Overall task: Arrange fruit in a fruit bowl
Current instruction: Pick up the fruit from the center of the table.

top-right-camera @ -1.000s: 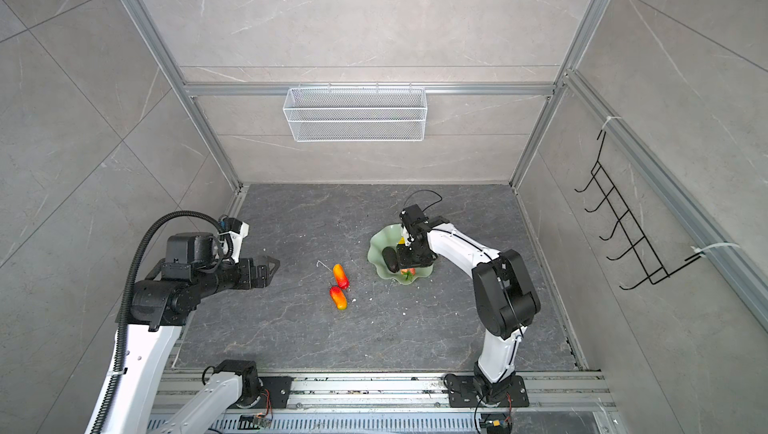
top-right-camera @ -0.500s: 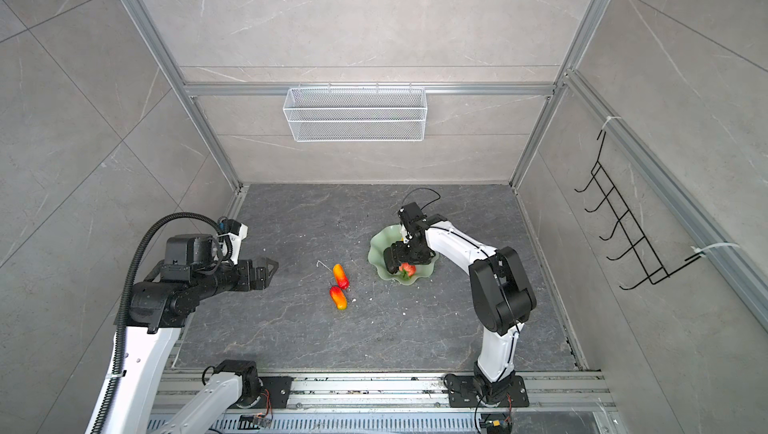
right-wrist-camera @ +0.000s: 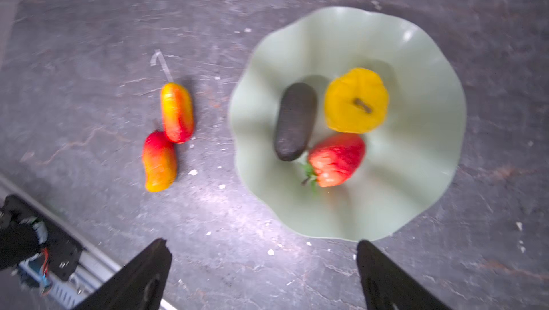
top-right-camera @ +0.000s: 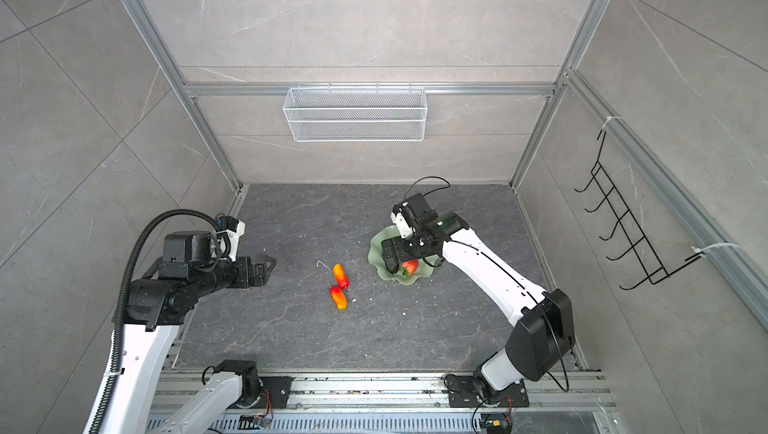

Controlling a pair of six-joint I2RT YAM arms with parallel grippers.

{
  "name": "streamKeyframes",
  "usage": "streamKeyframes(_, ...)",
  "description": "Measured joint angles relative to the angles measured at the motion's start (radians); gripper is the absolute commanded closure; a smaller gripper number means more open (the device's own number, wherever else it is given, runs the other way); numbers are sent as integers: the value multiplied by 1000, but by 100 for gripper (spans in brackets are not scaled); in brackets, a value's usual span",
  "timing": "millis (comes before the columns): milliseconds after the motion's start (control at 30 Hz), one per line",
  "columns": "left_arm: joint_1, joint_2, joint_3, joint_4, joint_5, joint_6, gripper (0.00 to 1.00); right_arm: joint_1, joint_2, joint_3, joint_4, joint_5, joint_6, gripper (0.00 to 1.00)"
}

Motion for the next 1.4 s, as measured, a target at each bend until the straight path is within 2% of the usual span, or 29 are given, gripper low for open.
streamKeyframes(167, 0, -13, 0, -4, 0, 0, 0, 161, 77, 55, 24, 19, 15, 0)
streamKeyframes(333, 0, -40, 0, -23, 1, -1, 0, 225, 264, 135, 110, 37, 64, 1)
streamKeyframes(467, 0, -56, 0, -26, 3, -3, 0, 234, 432, 239, 149, 47, 92, 9)
streamKeyframes(633, 0, -68, 0, -26, 3, -5, 0, 240, 560, 326, 172, 61, 104, 17)
streamKeyframes(933, 0, -67, -7, -26, 4, -5, 0, 248, 658, 358, 203, 61, 119, 27)
streamKeyframes(1033, 0, -67, -10, -26, 4, -5, 0, 248, 684, 358, 212, 60, 130, 37)
streamKeyframes(1267, 0, -68, -12, -26, 4, -5, 0, 248, 745, 385, 220, 52, 140, 42)
streamKeyframes(1400, 0, -69, -12, -26, 4, -5, 0, 248, 760, 389, 222, 49, 143, 48)
